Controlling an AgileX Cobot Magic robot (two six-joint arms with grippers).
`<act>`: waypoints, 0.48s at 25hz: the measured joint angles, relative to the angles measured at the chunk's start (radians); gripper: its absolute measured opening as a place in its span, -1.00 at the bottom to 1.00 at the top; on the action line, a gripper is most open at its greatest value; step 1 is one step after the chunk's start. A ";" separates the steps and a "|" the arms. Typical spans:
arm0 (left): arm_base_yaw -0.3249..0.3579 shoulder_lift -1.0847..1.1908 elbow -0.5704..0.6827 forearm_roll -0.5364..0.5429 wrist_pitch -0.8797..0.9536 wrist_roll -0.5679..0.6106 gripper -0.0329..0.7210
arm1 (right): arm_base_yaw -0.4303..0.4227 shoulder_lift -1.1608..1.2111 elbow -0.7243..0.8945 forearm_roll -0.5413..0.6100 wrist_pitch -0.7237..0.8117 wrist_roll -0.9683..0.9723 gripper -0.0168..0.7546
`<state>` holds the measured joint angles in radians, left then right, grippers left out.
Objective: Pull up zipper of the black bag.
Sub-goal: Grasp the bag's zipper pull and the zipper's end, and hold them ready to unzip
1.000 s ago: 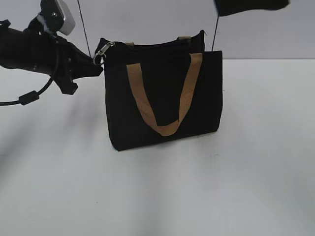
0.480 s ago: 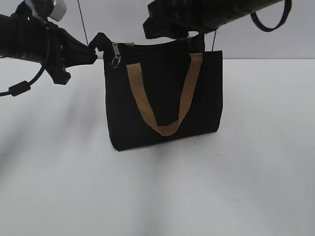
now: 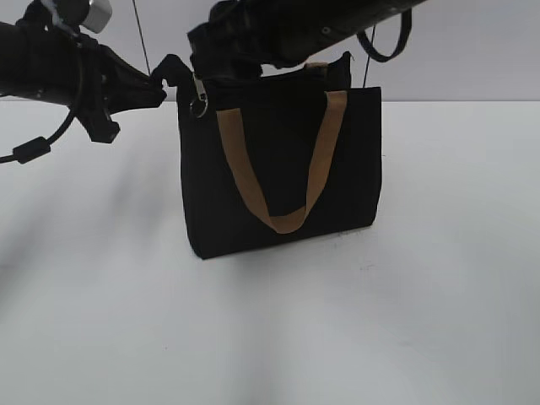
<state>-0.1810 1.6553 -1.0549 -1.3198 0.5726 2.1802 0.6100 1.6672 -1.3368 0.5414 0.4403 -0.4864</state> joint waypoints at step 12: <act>0.000 0.000 0.000 0.001 -0.001 0.000 -0.84 | 0.000 0.139 -0.063 0.052 0.037 0.182 -0.11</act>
<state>-0.1810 1.6553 -1.0549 -1.3190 0.5717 2.1802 0.6100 1.8063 -1.4002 0.5939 0.4774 -0.3048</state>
